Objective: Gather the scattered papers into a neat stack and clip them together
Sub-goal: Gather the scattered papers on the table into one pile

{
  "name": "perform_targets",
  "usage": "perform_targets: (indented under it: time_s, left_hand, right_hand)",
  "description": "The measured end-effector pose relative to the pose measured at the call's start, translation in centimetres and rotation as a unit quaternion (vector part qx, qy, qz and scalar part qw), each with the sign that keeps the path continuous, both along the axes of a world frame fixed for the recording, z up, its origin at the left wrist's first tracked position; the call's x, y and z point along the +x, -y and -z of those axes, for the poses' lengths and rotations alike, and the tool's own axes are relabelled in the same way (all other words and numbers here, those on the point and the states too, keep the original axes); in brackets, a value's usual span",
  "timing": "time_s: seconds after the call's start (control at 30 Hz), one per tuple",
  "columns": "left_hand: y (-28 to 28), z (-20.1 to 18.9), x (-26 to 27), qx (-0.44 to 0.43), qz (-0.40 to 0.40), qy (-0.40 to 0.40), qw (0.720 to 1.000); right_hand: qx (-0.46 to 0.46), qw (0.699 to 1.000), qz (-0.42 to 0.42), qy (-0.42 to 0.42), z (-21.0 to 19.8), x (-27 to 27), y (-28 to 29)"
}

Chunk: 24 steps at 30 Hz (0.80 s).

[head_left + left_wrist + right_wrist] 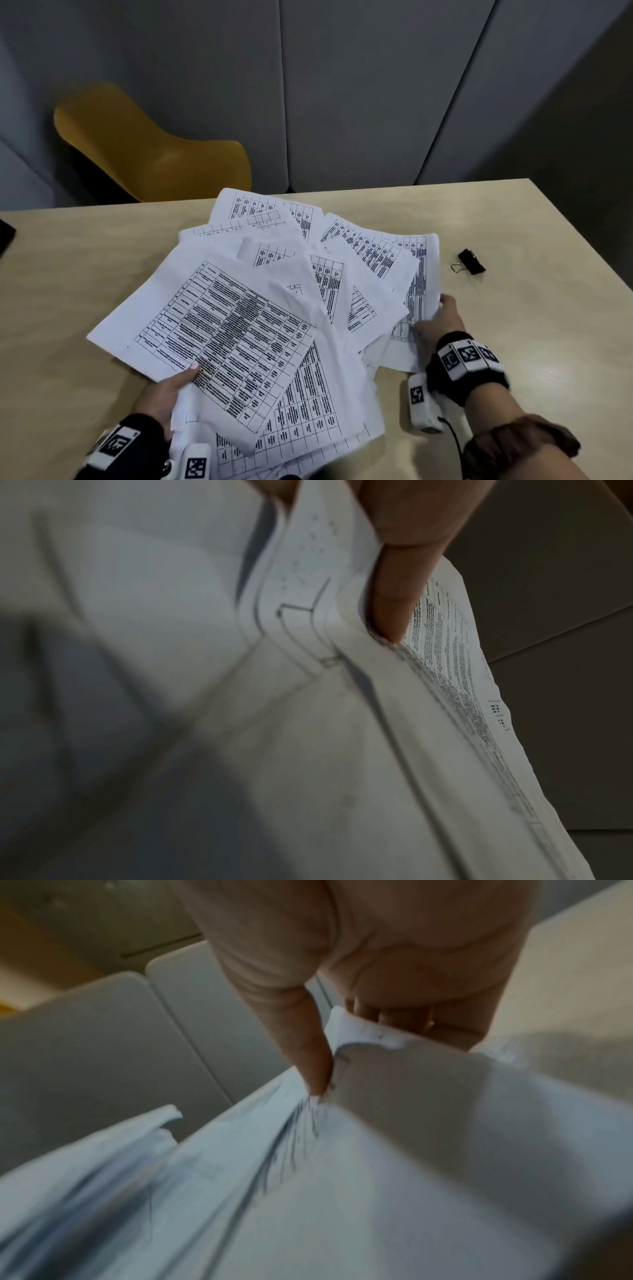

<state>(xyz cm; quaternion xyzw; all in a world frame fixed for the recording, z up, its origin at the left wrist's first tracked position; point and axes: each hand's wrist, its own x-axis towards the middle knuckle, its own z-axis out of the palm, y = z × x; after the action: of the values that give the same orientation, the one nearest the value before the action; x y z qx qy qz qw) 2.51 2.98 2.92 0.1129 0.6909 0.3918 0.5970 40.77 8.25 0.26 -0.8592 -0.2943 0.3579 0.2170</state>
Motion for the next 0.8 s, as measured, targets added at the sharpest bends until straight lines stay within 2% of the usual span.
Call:
perform_targets:
  time_s: [0.13,0.2,0.37,0.43,0.6,0.8]
  left_hand:
    - [-0.4,0.5,-0.3,-0.006,0.018,-0.026,0.999]
    - [-0.6,1.0,-0.4,-0.006,0.012,-0.063,0.998]
    - [-1.1,4.7,-2.6,-0.021,0.020,-0.095,0.995]
    - [-1.1,2.7,-1.4,-0.030,0.028,-0.112,0.993]
    - [-1.2,2.2,-1.2,-0.027,0.031,-0.115,0.992]
    - [-0.8,-1.3,0.5,-0.035,0.050,-0.099,0.993]
  right_hand:
    - [0.075,0.992,0.095,-0.039,-0.5,-0.6,-0.2]
    - [0.105,0.986,0.113,-0.055,-1.0,-1.3,-0.9]
    - [0.095,0.987,0.080,-0.102,-0.8,-4.2,-2.4]
    - [0.094,0.986,0.074,-0.115,-0.1,-5.3,-2.6]
    - [0.041,0.993,0.016,-0.109,0.6,-6.7,-2.7]
    - [-0.021,0.997,-0.012,-0.078,-0.5,-3.0,-1.4]
